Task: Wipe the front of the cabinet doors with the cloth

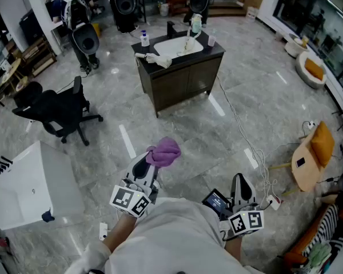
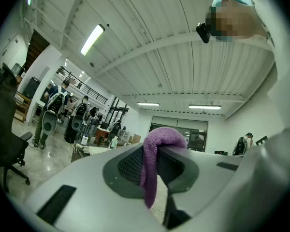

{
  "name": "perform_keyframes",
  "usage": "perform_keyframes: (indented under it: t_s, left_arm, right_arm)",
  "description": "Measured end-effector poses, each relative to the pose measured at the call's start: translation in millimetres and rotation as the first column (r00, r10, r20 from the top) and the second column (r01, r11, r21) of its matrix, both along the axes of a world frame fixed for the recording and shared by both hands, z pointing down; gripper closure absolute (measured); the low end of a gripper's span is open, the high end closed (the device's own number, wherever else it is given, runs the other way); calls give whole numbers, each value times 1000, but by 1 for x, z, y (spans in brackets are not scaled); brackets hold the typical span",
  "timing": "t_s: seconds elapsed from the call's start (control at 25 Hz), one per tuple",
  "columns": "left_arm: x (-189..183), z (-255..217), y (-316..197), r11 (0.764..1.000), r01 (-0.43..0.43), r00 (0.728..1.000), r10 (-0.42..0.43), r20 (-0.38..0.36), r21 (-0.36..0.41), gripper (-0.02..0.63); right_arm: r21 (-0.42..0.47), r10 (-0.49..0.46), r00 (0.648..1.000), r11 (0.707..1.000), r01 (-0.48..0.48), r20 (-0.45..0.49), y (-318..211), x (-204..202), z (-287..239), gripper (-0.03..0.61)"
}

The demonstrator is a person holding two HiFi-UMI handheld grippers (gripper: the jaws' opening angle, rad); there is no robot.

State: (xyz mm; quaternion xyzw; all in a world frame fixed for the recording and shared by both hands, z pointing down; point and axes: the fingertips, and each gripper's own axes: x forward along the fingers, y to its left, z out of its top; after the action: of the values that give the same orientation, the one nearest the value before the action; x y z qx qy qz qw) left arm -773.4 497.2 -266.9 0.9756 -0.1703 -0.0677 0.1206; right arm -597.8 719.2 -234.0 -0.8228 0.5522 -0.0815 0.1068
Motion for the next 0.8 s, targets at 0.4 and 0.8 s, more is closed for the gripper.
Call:
perform_keyframes:
  t_s: [0.4, 0.8]
  left_arm:
    - [28, -4, 11, 999, -50, 999, 50, -3, 10, 561]
    - [52, 6, 14, 997, -74, 997, 74, 10, -17, 561]
  right_arm:
    - [0, 47, 999, 999, -47, 1, 18, 15, -1, 554]
    - [-20, 86, 994, 996, -85, 67, 30, 33, 16, 552]
